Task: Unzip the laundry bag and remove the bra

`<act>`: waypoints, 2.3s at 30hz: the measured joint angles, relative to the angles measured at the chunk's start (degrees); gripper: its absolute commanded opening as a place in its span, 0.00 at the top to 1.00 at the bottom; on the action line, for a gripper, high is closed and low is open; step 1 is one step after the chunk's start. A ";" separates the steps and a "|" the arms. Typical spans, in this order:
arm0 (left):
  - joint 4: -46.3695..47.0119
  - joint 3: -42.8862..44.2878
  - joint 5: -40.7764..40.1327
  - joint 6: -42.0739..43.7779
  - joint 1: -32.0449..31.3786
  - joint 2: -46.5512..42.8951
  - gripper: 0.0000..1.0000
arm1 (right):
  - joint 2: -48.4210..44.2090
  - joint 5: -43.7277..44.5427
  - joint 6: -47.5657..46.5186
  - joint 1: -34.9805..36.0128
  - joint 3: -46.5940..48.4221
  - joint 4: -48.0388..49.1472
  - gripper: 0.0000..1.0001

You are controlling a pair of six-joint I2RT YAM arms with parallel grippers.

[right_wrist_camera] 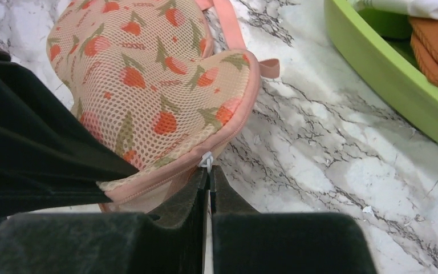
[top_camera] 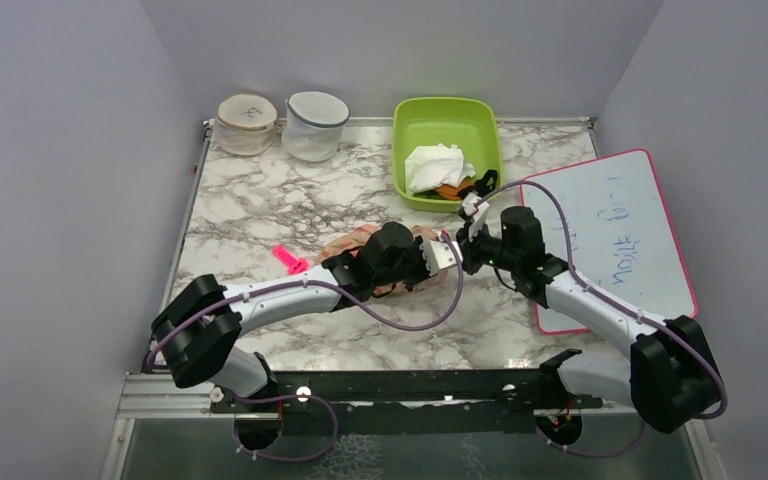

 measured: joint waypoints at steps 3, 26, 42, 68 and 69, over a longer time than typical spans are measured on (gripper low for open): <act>-0.72 -0.02 2.54 3.78 -0.22 0.00 1.00 | 1.27 0.33 0.66 -0.57 -0.04 0.35 0.99; 1.16 -3.41 10.69 13.55 -2.86 1.14 0.94 | -1.25 -4.96 6.73 -6.45 -9.03 11.45 0.99; 1.03 -11.54 6.47 -1.77 -3.08 0.46 0.95 | -2.99 -11.45 25.94 -6.32 -14.49 5.70 0.99; 2.16 -8.48 -25.11 -27.58 -17.55 -1.22 0.48 | -1.70 -13.22 29.75 -4.44 -18.95 7.10 0.99; 1.88 -7.56 -26.58 -27.15 -17.59 -0.04 0.48 | -1.70 -13.22 29.75 -4.44 -18.95 7.15 0.99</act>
